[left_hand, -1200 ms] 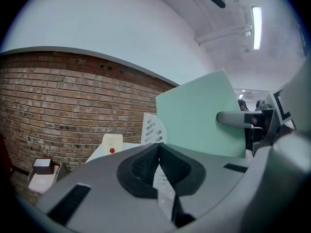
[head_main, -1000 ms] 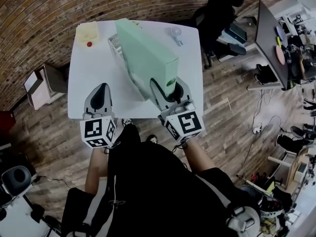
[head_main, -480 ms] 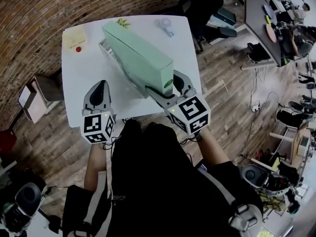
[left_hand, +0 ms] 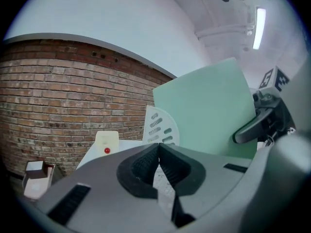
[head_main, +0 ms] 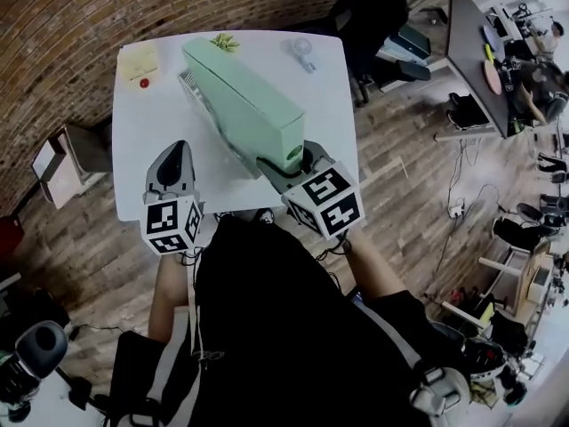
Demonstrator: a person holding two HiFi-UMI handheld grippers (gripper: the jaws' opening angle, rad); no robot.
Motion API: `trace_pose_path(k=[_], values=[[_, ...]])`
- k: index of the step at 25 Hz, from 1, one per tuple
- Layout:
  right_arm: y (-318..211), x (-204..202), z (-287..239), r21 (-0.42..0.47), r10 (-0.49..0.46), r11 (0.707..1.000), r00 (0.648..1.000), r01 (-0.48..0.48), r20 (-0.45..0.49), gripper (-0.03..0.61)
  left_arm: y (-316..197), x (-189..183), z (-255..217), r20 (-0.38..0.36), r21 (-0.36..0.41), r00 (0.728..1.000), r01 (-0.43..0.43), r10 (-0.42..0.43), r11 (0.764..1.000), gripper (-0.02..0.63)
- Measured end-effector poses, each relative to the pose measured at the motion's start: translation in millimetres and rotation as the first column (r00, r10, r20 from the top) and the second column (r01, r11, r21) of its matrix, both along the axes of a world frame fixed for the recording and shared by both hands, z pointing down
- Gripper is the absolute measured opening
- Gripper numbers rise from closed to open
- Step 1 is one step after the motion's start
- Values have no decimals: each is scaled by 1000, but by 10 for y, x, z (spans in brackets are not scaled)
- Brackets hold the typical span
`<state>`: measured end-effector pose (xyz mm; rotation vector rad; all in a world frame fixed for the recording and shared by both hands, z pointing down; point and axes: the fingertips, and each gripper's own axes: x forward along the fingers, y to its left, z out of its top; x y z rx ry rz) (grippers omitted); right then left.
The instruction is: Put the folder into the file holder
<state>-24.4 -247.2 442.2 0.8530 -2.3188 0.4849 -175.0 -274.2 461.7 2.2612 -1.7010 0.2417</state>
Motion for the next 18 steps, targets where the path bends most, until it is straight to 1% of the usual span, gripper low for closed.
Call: trace_pose_path(k=[3, 6, 9, 12, 15, 18], values=[[-10, 57, -25, 66, 43, 997, 998, -46, 50, 156, 40, 0, -19, 7, 6, 1000, 21, -21, 1000, 23], [2, 148, -24, 114, 92, 988, 988, -106, 121, 149, 90, 45, -13, 5, 7, 999, 34, -34, 999, 23], [-8, 200, -42, 152, 124, 975, 968, -159, 217, 146, 121, 54, -12, 7, 7, 999, 41, -41, 999, 23], [-25, 191, -121, 214, 117, 959, 946, -187, 304, 146, 142, 54, -32, 15, 11, 999, 47, -47, 999, 23], [-67, 177, -224, 279, 105, 936, 925, -216, 365, 146, 136, 73, -56, 19, 23, 999, 49, -49, 999, 22], [-120, 172, -290, 309, 94, 921, 906, -237, 413, 146, 140, 113, -60, 25, 28, 999, 47, -48, 998, 23]])
